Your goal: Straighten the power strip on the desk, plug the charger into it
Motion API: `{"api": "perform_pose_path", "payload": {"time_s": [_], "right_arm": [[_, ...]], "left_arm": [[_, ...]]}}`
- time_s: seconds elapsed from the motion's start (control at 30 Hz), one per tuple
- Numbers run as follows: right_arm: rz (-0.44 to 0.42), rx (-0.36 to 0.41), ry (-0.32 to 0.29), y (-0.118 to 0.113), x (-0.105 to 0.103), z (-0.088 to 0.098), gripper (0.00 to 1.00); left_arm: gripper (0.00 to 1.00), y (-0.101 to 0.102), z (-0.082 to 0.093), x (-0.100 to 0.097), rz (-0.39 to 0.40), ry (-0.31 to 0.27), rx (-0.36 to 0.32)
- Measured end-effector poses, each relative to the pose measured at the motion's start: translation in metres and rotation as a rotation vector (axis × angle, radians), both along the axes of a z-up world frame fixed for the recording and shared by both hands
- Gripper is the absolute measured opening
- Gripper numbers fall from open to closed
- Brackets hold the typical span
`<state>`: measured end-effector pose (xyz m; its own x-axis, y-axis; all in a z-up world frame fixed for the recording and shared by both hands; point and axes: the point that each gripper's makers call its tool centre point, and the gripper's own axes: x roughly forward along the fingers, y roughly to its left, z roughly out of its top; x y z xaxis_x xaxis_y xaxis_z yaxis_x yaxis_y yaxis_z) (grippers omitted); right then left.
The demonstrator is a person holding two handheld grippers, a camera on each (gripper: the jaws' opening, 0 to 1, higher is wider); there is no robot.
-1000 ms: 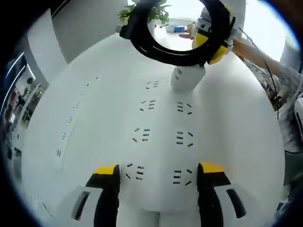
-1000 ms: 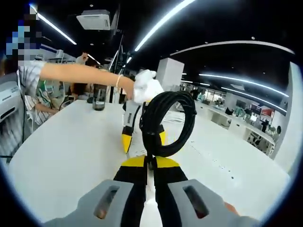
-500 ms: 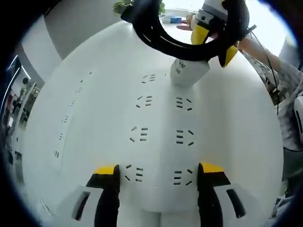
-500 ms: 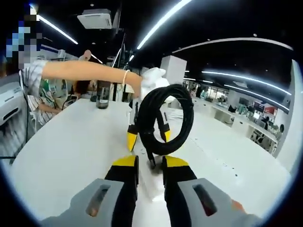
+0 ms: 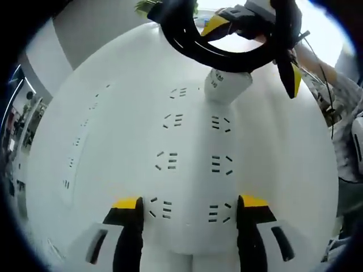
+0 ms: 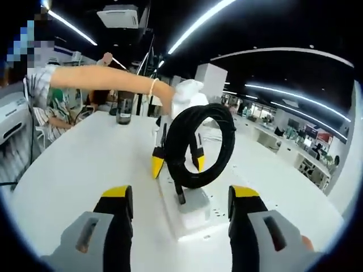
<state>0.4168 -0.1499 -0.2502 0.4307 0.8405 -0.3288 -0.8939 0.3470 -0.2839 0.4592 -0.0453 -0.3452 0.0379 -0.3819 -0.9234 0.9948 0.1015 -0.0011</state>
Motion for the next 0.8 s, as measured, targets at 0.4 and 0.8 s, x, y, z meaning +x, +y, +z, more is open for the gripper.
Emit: {"api": "perform_pose_path", "payload": {"time_s": [0.4, 0.8], "right_arm": [[0.010, -0.164, 0.041, 0.007, 0.002, -0.015, 0.50], [-0.013, -0.254, -0.004, -0.001, 0.013, -0.011, 0.25]], "left_arm": [[0.67, 0.001, -0.001, 0.002, -0.014, 0.022, 0.061], [0.66, 0.005, -0.001, 0.004, -0.028, 0.026, 0.114]]}}
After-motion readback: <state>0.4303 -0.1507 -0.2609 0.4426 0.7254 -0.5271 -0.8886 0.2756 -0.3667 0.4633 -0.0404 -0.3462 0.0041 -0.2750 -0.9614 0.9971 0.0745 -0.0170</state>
